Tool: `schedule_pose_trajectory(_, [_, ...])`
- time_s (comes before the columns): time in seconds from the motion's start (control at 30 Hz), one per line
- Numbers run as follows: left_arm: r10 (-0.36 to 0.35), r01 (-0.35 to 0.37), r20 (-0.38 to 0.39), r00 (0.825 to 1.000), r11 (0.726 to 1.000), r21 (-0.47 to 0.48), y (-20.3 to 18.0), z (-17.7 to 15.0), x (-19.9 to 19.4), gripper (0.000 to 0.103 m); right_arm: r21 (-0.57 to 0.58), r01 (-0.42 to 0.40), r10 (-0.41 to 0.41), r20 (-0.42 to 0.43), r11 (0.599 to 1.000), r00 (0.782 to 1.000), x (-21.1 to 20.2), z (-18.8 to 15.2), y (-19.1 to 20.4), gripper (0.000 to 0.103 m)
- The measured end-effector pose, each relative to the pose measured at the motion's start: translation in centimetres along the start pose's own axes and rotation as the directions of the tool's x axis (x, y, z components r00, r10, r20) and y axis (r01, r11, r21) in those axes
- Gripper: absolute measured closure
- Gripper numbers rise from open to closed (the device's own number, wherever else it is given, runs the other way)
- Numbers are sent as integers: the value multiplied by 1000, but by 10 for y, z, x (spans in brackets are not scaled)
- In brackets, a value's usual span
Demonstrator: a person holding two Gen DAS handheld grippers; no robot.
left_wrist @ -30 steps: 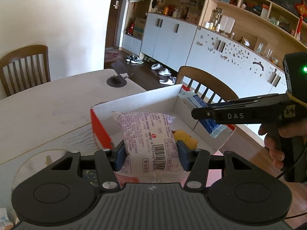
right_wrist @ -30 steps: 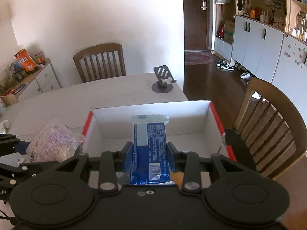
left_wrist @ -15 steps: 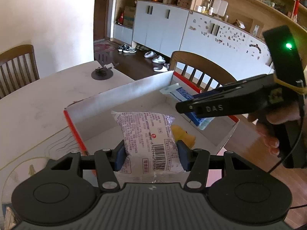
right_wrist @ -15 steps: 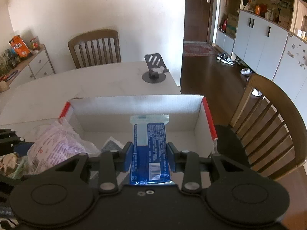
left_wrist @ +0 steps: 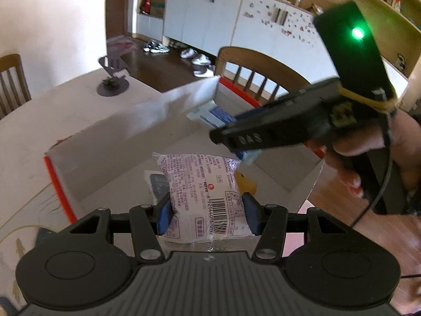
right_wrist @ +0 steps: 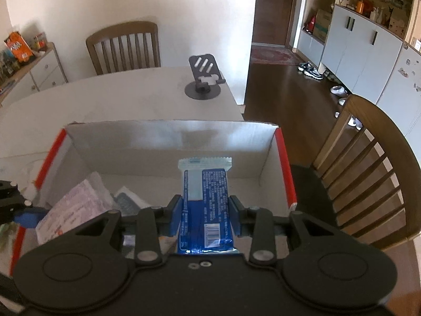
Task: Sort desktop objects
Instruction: 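Lower the biscuit packet with the right tool while the left tool lowers the bread bag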
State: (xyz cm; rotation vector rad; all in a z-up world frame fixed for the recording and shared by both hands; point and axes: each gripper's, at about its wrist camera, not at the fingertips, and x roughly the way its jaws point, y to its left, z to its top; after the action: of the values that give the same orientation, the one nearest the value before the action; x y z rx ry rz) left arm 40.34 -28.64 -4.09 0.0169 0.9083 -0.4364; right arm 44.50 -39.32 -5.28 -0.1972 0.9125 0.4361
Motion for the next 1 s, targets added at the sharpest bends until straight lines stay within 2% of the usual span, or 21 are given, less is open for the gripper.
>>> schedule_pose_trajectory(0.23, [-11,12,-54,998,1000,22,-6,0,14,49,-33,26,-27,-29,999,999,20,8,-3,67])
schedule_pose_trajectory(0.53, [17,-14,-107,994,1000,28,2,-2,29,49,-46,23,-26,-80,999,996,42,10,-1,67])
schedule_pose_trajectory(1.0, [-11,18,-163,987,999,38,3,-3,45,49,-61,16,-27,-181,998,983,68,8,3,67])
